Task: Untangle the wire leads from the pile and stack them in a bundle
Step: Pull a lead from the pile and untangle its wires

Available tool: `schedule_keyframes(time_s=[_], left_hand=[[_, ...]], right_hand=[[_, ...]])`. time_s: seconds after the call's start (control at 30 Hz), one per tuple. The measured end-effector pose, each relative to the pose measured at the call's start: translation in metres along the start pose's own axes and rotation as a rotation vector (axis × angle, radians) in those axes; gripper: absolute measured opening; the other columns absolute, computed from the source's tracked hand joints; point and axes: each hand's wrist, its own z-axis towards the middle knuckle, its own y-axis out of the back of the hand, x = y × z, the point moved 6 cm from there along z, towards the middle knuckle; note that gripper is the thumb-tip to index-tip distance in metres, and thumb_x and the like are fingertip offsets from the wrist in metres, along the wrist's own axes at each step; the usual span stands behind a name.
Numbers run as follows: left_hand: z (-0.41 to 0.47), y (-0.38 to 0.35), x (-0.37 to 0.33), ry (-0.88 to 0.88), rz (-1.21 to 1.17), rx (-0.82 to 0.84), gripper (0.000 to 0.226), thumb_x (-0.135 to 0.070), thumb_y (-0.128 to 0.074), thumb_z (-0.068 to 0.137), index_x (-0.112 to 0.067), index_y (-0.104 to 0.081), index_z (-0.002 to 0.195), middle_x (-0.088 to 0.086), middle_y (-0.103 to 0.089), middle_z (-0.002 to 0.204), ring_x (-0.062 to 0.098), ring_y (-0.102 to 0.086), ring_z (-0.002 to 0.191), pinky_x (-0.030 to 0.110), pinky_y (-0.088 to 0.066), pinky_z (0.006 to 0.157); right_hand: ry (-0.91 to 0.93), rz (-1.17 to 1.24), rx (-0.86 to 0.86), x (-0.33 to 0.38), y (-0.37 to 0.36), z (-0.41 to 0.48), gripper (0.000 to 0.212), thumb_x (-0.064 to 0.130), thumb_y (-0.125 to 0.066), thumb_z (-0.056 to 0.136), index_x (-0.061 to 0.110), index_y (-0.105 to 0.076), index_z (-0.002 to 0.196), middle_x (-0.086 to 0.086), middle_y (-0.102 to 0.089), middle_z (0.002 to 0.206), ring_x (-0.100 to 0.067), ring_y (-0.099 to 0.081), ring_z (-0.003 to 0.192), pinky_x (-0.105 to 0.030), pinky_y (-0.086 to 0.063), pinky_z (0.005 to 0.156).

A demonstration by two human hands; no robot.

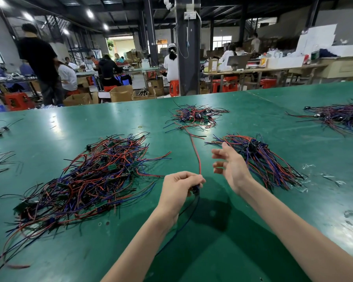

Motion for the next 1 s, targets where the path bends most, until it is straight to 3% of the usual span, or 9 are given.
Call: schedule_keyframes(time_s=[0.07,0.23,0.3,0.4,0.53,0.6,0.7,0.8,1.0], left_hand=[[0.002,0.009,-0.003,-0.009,-0.056,-0.095,0.02,-0.009,-0.067,0.082,-0.015,-0.072,0.063,-0.003,-0.065,0.059,0.004,-0.052,0.053,0.011,-0.038,0.051],[0.007,0.036,-0.007,-0.002,-0.187,-0.321,0.016,-0.008,-0.065,0.085,-0.013,-0.068,0.07,-0.007,-0.063,0.055,0.001,-0.052,0.048,0.01,-0.038,0.045],[0.008,0.041,-0.007,0.005,-0.249,-0.371,0.017,-0.006,-0.064,0.086,-0.01,-0.067,0.07,-0.006,-0.06,0.053,0.005,-0.051,0.047,0.013,-0.038,0.041],[0.009,0.042,-0.005,0.018,-0.247,-0.388,0.019,-0.01,-0.063,0.088,-0.011,-0.068,0.069,-0.006,-0.06,0.055,0.009,-0.05,0.049,0.02,-0.04,0.045],[0.014,0.034,0.001,0.081,-0.258,-0.255,0.02,-0.023,-0.06,0.092,-0.01,-0.07,0.08,0.0,-0.067,0.07,0.011,-0.058,0.058,0.021,-0.05,0.054],[0.015,0.027,0.003,0.119,-0.26,-0.142,0.017,-0.019,-0.058,0.092,-0.009,-0.067,0.082,0.004,-0.065,0.074,0.011,-0.058,0.06,0.019,-0.051,0.058],[0.013,0.019,0.006,0.159,-0.198,-0.038,0.019,-0.01,-0.056,0.091,-0.012,-0.067,0.075,0.0,-0.062,0.063,0.004,-0.053,0.051,0.011,-0.044,0.053],[0.014,0.021,0.01,0.18,-0.224,-0.043,0.018,-0.002,-0.056,0.091,-0.01,-0.067,0.081,0.0,-0.065,0.062,0.005,-0.056,0.05,0.012,-0.047,0.052],[0.017,0.027,0.011,0.117,-0.255,-0.062,0.022,0.003,-0.053,0.092,-0.016,-0.064,0.096,-0.001,-0.072,0.072,0.006,-0.061,0.06,0.02,-0.048,0.069]], right_hand=[[-0.055,-0.04,0.068,-0.005,-0.01,-0.01,0.04,0.039,-0.039,0.099,0.008,-0.062,0.092,-0.004,-0.06,0.085,-0.013,-0.049,0.06,-0.026,-0.04,0.054],[-0.148,-0.172,0.474,-0.019,-0.059,-0.053,0.028,0.035,-0.063,0.08,0.008,-0.068,0.079,-0.007,-0.066,0.073,-0.012,-0.047,0.046,-0.023,-0.035,0.047],[-0.171,-0.181,0.561,-0.024,-0.072,-0.064,0.023,0.032,-0.065,0.078,0.008,-0.067,0.076,-0.006,-0.067,0.07,-0.01,-0.048,0.045,-0.02,-0.036,0.044],[-0.139,-0.19,0.561,-0.023,-0.076,-0.067,0.013,0.013,-0.062,0.087,0.006,-0.065,0.076,-0.004,-0.066,0.066,-0.008,-0.046,0.044,-0.017,-0.036,0.042],[-0.086,-0.15,0.474,-0.016,-0.069,-0.061,0.018,0.007,-0.057,0.09,0.007,-0.063,0.073,-0.002,-0.063,0.061,-0.008,-0.045,0.043,-0.018,-0.033,0.042],[-0.083,-0.112,0.424,-0.013,-0.064,-0.058,0.021,0.006,-0.054,0.092,0.008,-0.06,0.072,-0.001,-0.062,0.06,-0.009,-0.043,0.044,-0.019,-0.031,0.044],[-0.102,-0.09,0.408,-0.013,-0.062,-0.056,0.024,0.006,-0.049,0.094,0.008,-0.055,0.072,-0.002,-0.062,0.059,-0.008,-0.043,0.042,-0.018,-0.029,0.042],[-0.135,-0.129,0.43,-0.016,-0.062,-0.056,0.023,0.009,-0.048,0.096,0.01,-0.055,0.074,0.0,-0.061,0.056,-0.006,-0.043,0.039,-0.015,-0.03,0.04],[-0.17,-0.201,0.45,-0.024,-0.062,-0.055,0.026,0.009,-0.048,0.097,0.01,-0.055,0.071,0.001,-0.058,0.053,-0.004,-0.035,0.035,-0.014,-0.026,0.038]])
